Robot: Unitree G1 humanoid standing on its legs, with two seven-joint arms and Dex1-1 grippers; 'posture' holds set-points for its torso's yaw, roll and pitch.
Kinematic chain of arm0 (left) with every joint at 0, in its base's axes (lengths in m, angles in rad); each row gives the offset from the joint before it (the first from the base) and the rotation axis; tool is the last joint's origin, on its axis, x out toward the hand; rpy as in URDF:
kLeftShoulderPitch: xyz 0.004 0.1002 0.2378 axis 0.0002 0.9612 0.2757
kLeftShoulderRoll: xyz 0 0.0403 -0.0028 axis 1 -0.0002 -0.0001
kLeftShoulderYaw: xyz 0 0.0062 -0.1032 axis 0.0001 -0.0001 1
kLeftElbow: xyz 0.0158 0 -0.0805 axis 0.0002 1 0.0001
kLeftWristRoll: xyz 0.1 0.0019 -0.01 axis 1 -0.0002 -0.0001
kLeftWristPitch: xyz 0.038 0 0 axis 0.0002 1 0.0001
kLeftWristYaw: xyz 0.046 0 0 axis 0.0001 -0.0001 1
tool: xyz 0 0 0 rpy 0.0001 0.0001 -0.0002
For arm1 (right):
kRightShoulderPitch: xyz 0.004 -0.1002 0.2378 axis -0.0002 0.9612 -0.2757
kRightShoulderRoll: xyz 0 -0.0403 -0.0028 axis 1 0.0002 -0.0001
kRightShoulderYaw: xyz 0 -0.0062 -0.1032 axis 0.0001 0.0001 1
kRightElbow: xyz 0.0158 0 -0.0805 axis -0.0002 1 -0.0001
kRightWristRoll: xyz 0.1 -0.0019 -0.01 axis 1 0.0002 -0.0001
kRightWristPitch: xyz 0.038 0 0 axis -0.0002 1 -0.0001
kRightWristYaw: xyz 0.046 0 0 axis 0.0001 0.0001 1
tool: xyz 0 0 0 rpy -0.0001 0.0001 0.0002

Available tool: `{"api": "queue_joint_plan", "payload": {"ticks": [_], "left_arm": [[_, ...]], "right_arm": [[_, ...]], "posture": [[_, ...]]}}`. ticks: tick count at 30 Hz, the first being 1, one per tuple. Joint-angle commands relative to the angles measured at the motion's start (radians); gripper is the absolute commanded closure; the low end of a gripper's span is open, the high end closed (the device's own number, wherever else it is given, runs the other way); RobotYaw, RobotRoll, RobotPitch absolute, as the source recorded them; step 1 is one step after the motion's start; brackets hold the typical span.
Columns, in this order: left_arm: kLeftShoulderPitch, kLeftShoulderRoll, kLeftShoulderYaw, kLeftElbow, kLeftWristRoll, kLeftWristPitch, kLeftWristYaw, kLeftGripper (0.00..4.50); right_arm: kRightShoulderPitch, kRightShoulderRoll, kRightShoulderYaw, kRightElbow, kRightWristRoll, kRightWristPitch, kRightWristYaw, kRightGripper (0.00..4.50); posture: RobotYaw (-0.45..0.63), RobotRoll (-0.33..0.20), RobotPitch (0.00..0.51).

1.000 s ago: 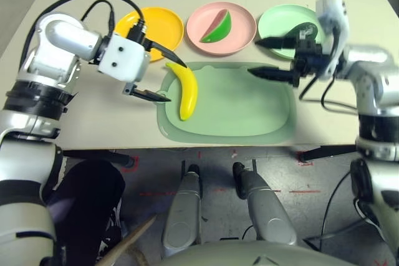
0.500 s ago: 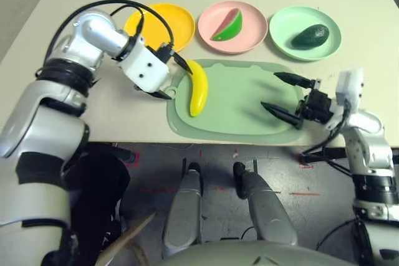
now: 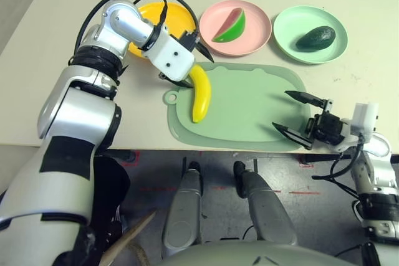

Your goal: Place the fruits into color-matched plates.

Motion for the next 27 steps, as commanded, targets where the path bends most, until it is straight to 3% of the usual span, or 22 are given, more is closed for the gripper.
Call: {"api": "queue_joint_plan", "payload": {"ticks": [1,7,12,17,24,27], "left_arm": [[0.001,-0.024,0.004,-0.006,0.033,-0.012,-0.008,0.00],[0.006,-0.051,-0.017,-0.010,0.081,-0.010,-0.009,0.00],[0.003,-0.037,-0.052,0.002,0.203,0.012,0.036,1.28],[0.003,-0.036,-0.057,0.006,0.225,0.041,0.007,2.89],[-0.020,-0.017,-0.068,-0.007,0.168,0.052,-0.012,2.89],[-0.068,0.025,-0.040,-0.012,0.132,0.088,-0.012,2.89]], "right_arm": [[0.020,-0.017,0.019,-0.004,0.019,-0.001,0.033,0.01],[0.023,-0.029,0.026,-0.030,0.032,0.014,0.032,0.01],[0.040,-0.029,0.028,-0.074,0.036,0.030,0.007,0.00],[0.065,-0.040,0.021,-0.130,0.046,0.053,-0.018,0.00],[0.081,-0.046,0.020,-0.157,0.055,0.068,-0.051,0.00],[0.086,-0.036,0.026,-0.186,0.059,0.089,-0.087,0.00]], "posture": [[-0.10,0.000,0.337],[-0.10,0.000,0.325],[-0.12,0.000,0.311],[-0.14,0.000,0.305],[-0.13,0.000,0.302],[-0.12,0.000,0.307]]}}
